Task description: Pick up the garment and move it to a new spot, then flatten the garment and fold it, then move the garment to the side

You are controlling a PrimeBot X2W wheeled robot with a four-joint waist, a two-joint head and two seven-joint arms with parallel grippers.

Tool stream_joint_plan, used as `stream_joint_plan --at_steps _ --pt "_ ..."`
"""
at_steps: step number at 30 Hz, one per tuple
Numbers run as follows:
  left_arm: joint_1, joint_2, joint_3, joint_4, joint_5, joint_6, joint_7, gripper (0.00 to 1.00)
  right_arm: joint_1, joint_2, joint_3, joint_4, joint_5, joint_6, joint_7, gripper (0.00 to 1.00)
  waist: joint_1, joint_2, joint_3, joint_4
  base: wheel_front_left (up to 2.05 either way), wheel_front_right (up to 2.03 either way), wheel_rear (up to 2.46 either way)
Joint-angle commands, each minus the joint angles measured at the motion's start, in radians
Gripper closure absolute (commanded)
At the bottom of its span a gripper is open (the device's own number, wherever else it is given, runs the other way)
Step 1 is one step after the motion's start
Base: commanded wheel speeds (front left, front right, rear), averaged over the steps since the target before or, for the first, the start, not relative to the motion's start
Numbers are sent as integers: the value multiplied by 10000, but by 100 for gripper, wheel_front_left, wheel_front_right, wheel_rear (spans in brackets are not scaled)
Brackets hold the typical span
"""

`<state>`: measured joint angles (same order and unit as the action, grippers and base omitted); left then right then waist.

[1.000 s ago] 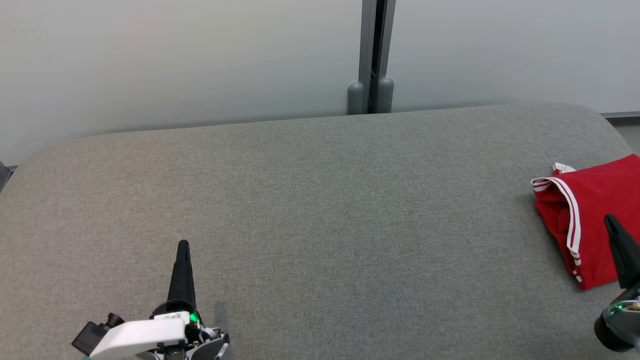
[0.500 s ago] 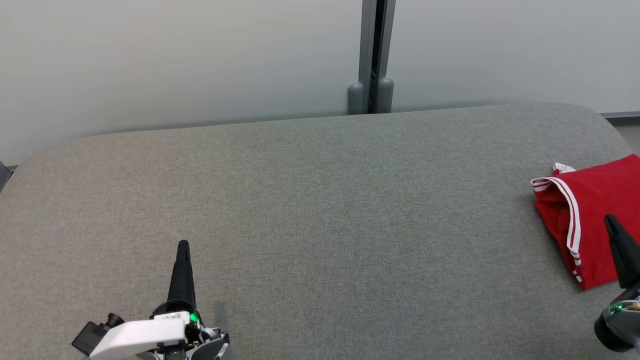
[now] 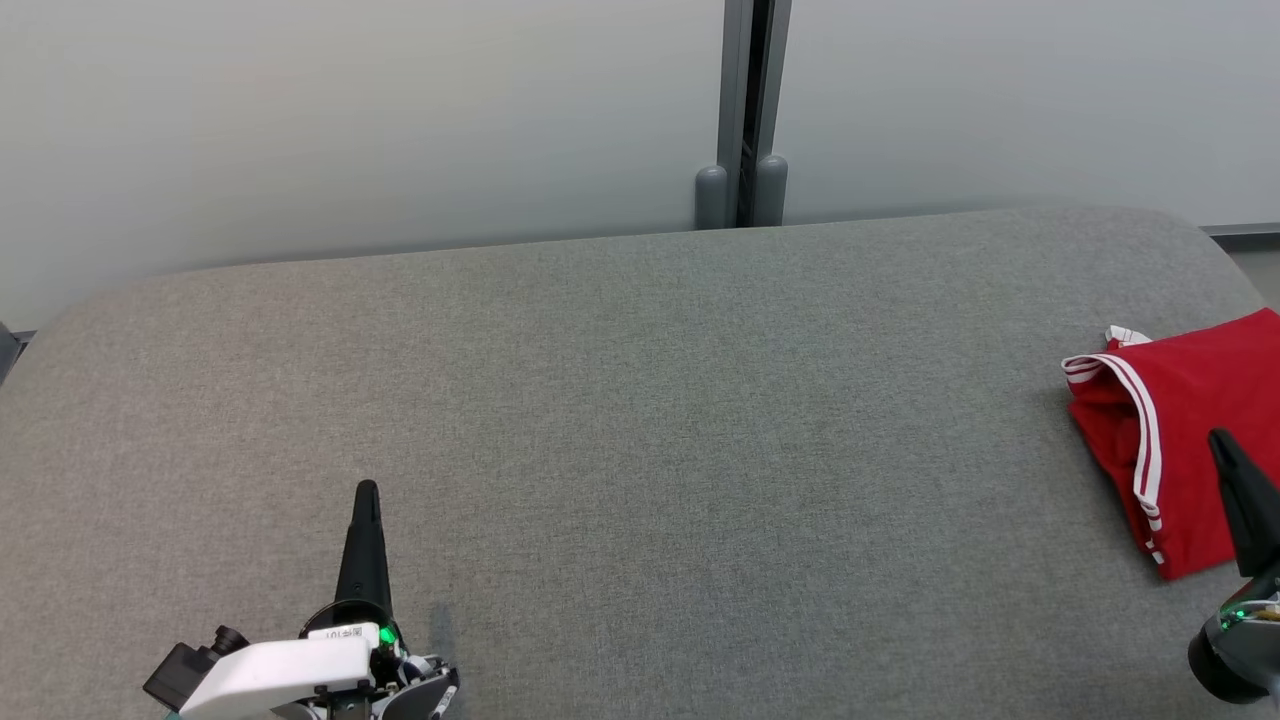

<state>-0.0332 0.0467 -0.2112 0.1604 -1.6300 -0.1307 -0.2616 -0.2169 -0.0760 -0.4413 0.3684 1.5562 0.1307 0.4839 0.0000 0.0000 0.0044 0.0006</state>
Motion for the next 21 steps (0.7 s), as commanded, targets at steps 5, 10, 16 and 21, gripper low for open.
stream_joint_plan --at_steps 5,10,16,21 --pt "-145 32 17 -6 -34 -35 -23 100 -46 -80 7 3 37 0 19 100 0 0 0 0 0 0 0" --pt "-145 32 17 -6 -34 -35 -23 100 -46 -82 10 3 39 0 17 100 0 0 0 0 0 0 0" --pt "-145 32 17 -6 -34 -35 -23 100 -45 -82 10 3 42 0 14 100 0 0 0 0 0 0 0" --pt "-145 32 17 -6 -34 -35 -23 100 -44 -84 14 3 44 0 13 100 0 0 0 0 0 0 0"
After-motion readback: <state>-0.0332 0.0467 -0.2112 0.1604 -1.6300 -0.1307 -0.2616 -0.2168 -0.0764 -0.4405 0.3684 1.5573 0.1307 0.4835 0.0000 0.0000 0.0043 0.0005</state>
